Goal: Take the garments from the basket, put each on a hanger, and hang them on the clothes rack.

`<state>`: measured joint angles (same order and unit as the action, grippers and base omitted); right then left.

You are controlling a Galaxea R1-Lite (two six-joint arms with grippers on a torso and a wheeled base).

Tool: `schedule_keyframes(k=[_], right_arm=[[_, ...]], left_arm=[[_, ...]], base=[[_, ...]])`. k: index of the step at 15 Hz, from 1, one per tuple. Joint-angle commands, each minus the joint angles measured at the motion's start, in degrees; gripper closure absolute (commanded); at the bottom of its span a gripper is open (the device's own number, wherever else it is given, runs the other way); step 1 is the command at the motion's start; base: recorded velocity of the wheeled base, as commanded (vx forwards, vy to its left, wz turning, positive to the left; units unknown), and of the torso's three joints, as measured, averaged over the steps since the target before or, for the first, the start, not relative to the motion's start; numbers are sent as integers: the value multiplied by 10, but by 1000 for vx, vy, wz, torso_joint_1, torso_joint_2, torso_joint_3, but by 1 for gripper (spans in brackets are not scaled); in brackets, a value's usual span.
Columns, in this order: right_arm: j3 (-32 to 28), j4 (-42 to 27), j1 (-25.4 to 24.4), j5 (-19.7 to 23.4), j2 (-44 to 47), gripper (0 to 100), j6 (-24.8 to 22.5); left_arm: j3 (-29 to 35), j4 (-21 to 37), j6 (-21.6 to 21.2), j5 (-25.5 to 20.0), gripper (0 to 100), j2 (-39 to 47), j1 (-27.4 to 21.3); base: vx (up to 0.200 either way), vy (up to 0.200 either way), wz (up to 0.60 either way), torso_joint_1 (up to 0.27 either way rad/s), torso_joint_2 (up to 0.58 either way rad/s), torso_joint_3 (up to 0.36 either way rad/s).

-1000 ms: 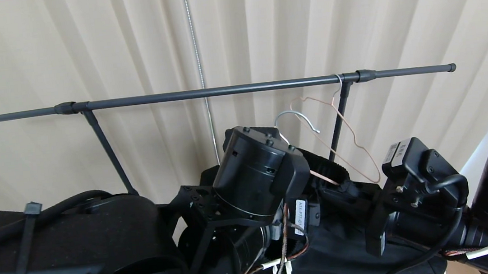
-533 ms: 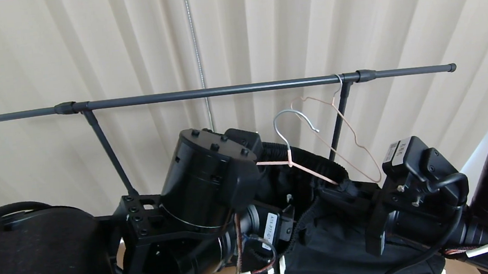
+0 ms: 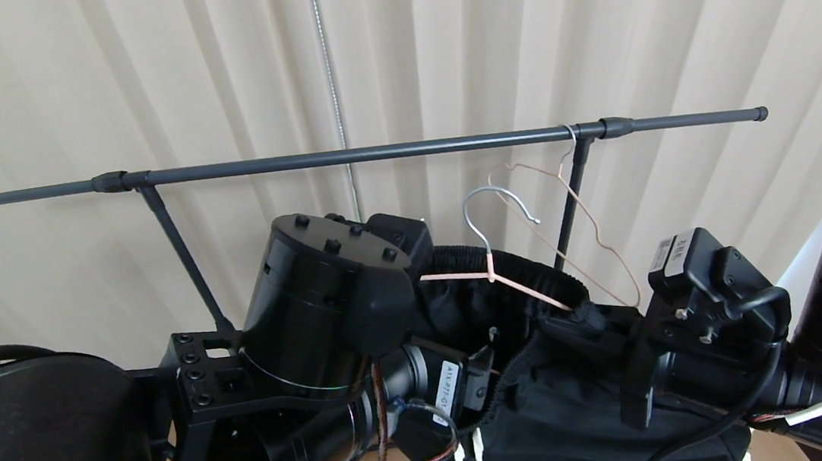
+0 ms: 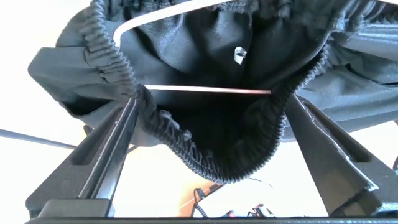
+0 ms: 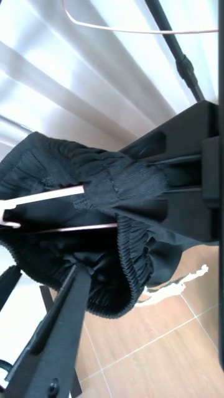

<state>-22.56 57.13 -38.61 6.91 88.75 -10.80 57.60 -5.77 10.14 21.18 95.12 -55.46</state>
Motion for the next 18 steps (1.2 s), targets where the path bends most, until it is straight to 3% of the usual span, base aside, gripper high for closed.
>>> schedule_keyframes(k=[1,6,8,10,11,13,15,17,18], right_arm=[[2,0,10,13,2,100,0],[2,0,29,41,4,100,15],[2,1,49,73,7,100,27],[2,0,66,104,8,100,29],[2,1,74,118,13,100,29],[13,16,88,154,16,100,30],[25,38,93,190,18,100,39],[37,58,100,220,26,100,53],[43,69,104,237,32,100,53]], left_arm=[[0,1,1,0,0,-7,2],[-12,0,-1,-1,0,-43,25],[-21,0,-20,-10,0,-78,49],[-31,1,-50,-40,0,-113,84],[-38,1,-72,-78,0,-135,118],[-62,2,-184,-204,0,-158,239],[-72,5,-309,-325,0,-153,328],[-78,5,-421,-410,0,-118,359],[-77,5,-475,-431,0,-100,366]], base=[[0,0,0,0,0,0],[0,0,0,0,0,0],[0,0,0,0,0,0],[0,0,0,0,0,0],[0,0,0,0,0,0],[0,0,0,0,0,0],[0,0,0,0,0,0],[0,0,0,0,0,0],[0,0,0,0,0,0]])
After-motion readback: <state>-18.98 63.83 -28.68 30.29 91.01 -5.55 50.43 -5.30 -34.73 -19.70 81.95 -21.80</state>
